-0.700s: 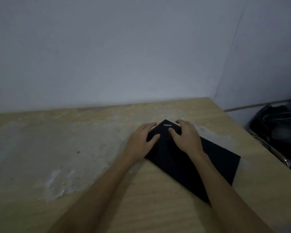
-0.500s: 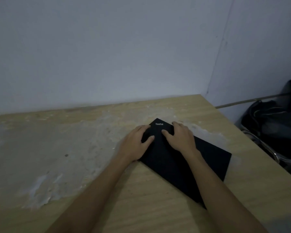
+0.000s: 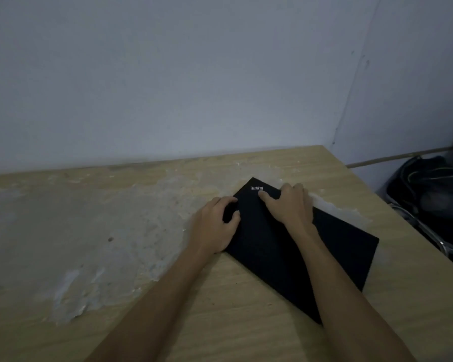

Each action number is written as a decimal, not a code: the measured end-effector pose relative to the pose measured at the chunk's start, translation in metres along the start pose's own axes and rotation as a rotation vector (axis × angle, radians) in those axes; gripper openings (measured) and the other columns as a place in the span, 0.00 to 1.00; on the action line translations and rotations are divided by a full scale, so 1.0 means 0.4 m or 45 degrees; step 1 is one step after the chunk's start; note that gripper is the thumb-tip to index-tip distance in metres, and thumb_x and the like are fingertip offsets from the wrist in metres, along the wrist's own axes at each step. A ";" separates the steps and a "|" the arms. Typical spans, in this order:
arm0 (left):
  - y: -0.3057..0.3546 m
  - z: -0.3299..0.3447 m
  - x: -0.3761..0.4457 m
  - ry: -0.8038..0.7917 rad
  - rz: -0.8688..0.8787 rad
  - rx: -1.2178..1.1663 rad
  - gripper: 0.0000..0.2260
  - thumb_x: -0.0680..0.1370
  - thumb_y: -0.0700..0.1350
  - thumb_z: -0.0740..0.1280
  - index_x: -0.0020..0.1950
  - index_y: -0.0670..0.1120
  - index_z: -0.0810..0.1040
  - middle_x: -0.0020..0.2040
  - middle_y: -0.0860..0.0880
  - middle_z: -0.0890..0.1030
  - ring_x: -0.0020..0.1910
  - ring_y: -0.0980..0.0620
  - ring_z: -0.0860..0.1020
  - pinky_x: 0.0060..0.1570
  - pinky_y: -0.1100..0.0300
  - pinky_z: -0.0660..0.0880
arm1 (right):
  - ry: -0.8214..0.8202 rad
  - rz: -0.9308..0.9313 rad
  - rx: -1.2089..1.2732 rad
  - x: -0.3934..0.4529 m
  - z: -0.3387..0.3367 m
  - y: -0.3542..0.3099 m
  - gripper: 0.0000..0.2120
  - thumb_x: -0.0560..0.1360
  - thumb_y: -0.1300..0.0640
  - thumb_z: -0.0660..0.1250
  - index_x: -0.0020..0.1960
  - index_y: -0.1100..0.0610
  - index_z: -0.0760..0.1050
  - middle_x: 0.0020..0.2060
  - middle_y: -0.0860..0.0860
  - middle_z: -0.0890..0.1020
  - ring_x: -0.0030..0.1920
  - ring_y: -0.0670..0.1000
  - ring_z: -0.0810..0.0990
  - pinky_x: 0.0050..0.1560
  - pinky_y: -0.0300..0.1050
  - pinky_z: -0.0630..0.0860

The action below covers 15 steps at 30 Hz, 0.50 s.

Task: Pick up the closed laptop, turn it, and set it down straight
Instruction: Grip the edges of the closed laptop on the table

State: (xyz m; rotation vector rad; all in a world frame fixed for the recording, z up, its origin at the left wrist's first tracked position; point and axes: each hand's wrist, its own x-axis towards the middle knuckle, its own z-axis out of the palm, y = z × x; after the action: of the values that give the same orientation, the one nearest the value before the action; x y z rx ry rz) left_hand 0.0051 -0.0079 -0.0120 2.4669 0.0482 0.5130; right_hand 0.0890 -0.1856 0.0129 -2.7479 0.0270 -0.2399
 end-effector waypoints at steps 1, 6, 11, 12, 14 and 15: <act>0.000 -0.001 -0.002 0.015 0.008 -0.008 0.17 0.81 0.53 0.65 0.69 0.52 0.77 0.63 0.53 0.81 0.59 0.54 0.79 0.56 0.61 0.74 | 0.053 -0.017 -0.026 0.001 -0.007 -0.008 0.33 0.76 0.31 0.62 0.56 0.62 0.78 0.55 0.58 0.78 0.56 0.60 0.77 0.59 0.56 0.74; 0.005 -0.005 -0.005 0.013 0.014 -0.057 0.20 0.81 0.53 0.64 0.73 0.51 0.73 0.64 0.52 0.79 0.58 0.54 0.78 0.53 0.65 0.70 | 0.103 -0.059 -0.054 0.021 -0.044 -0.024 0.29 0.77 0.31 0.61 0.40 0.59 0.71 0.39 0.52 0.79 0.34 0.54 0.74 0.37 0.48 0.70; 0.007 -0.007 -0.005 0.012 0.034 -0.081 0.21 0.82 0.52 0.64 0.74 0.49 0.73 0.61 0.52 0.77 0.51 0.60 0.72 0.45 0.74 0.65 | 0.064 -0.078 -0.050 0.043 -0.053 -0.014 0.32 0.77 0.29 0.59 0.34 0.57 0.72 0.33 0.53 0.80 0.32 0.54 0.77 0.34 0.46 0.69; 0.007 -0.007 -0.004 0.015 0.039 -0.085 0.20 0.82 0.52 0.64 0.74 0.49 0.73 0.61 0.52 0.77 0.51 0.60 0.72 0.44 0.75 0.64 | 0.068 -0.083 -0.058 0.044 -0.054 -0.016 0.32 0.76 0.29 0.59 0.34 0.57 0.72 0.32 0.52 0.80 0.31 0.54 0.77 0.33 0.46 0.68; 0.006 -0.009 -0.005 0.021 0.041 -0.093 0.20 0.82 0.52 0.64 0.74 0.50 0.73 0.61 0.52 0.77 0.51 0.60 0.72 0.44 0.77 0.64 | 0.066 -0.086 -0.080 0.044 -0.058 -0.023 0.33 0.77 0.28 0.57 0.33 0.57 0.71 0.31 0.52 0.79 0.29 0.53 0.75 0.31 0.45 0.67; 0.006 -0.010 -0.004 0.026 0.036 -0.102 0.20 0.82 0.52 0.64 0.73 0.50 0.73 0.61 0.53 0.77 0.51 0.61 0.73 0.44 0.77 0.65 | 0.060 -0.086 -0.093 0.045 -0.059 -0.027 0.34 0.77 0.28 0.56 0.33 0.57 0.71 0.30 0.52 0.78 0.28 0.53 0.75 0.31 0.45 0.67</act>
State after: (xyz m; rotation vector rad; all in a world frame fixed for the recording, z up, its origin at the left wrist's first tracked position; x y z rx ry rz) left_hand 0.0018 -0.0079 -0.0085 2.3875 0.0004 0.5417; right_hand 0.1025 -0.1855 0.0415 -2.8182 -0.0453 -0.3279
